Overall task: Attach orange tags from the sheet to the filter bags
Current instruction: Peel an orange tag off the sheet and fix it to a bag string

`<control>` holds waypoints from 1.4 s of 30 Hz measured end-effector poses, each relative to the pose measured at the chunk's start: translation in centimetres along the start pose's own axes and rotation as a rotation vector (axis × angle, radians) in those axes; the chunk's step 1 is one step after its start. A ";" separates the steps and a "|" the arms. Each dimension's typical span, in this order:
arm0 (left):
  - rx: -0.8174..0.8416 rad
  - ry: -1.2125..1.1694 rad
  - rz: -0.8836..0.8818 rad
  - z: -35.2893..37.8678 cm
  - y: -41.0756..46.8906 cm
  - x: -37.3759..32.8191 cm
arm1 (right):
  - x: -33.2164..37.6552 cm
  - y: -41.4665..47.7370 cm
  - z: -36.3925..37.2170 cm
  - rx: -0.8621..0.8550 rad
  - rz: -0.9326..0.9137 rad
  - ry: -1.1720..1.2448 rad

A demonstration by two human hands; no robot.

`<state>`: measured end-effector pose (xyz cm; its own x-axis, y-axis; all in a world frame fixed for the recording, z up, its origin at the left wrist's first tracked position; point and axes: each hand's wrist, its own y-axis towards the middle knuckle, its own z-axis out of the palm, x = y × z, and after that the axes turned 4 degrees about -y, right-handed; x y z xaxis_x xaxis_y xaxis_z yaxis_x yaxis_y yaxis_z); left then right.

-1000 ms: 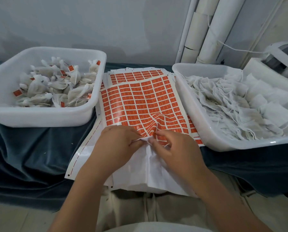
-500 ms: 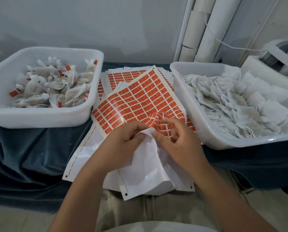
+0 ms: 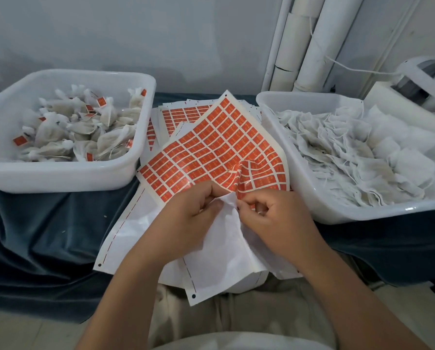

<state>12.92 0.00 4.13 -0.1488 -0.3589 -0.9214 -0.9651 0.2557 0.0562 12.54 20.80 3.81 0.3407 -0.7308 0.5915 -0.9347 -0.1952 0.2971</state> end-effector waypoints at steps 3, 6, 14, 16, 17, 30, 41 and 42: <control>0.004 0.013 0.023 -0.2 0.0 -0.2 | 0.0 0.2 -0.1 0.035 0.066 0.111; 0.002 -0.002 0.028 -0.4 -0.1 -0.1 | -0.1 0.4 -0.4 0.047 0.134 0.198; -0.041 0.050 0.027 -0.7 0.0 0.0 | -0.3 0.6 -0.7 0.019 0.143 0.184; -0.087 0.156 0.006 -1.1 0.0 0.0 | -0.5 0.7 -1.3 -0.060 0.201 0.244; -0.117 0.244 0.007 -1.2 -0.1 -0.1 | -0.5 0.7 -1.6 -0.107 0.224 0.273; -0.122 -0.345 -0.124 0.8 -0.7 -3.5 | 3.0 -0.7 -2.1 -0.207 0.234 0.616; 0.061 -1.314 -0.498 2.1 -0.5 -3.3 | 3.0 -0.5 -1.6 -0.137 0.300 0.770; 0.056 -1.322 -0.503 2.1 -0.6 -3.3 | 2.9 -0.5 -1.6 -0.127 0.302 0.789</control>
<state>14.40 2.93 6.29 0.5421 0.6635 -0.5156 -0.8395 0.4002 -0.3677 14.13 19.81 6.58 0.0937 -0.0614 0.9937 -0.9944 0.0438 0.0965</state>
